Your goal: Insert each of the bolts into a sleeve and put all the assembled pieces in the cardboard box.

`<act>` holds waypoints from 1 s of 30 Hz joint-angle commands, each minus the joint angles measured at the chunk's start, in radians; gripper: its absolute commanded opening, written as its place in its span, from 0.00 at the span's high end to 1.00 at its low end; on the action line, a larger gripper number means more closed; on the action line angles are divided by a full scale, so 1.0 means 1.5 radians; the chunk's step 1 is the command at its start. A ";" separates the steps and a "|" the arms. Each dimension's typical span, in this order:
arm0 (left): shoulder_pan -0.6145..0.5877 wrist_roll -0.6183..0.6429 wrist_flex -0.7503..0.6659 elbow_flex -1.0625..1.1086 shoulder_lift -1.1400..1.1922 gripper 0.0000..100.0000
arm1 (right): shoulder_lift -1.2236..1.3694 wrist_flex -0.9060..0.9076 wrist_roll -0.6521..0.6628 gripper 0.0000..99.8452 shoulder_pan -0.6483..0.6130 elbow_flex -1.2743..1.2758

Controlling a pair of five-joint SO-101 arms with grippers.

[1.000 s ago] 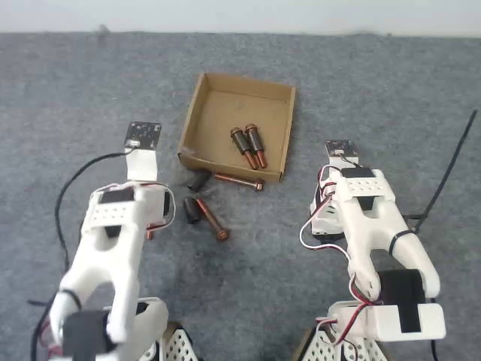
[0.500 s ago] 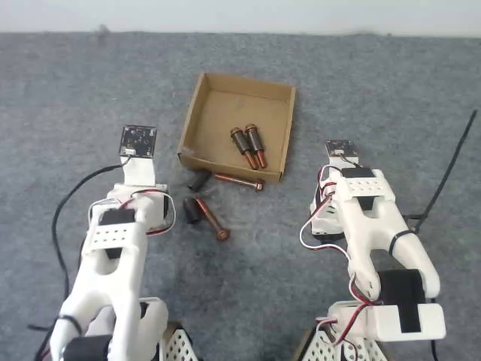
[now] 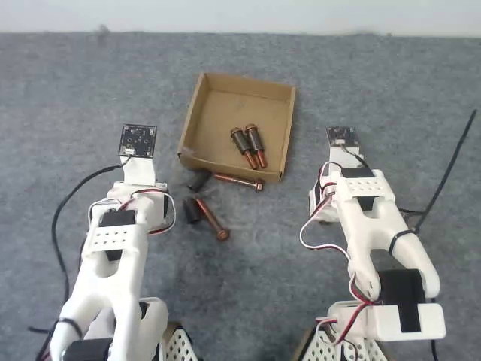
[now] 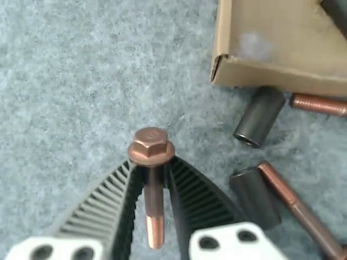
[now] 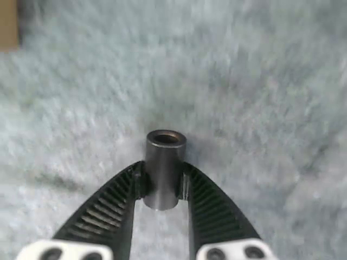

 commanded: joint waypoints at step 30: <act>0.000 0.004 -0.026 0.003 -0.034 0.99 | 0.207 -0.947 0.014 0.99 -0.025 -0.035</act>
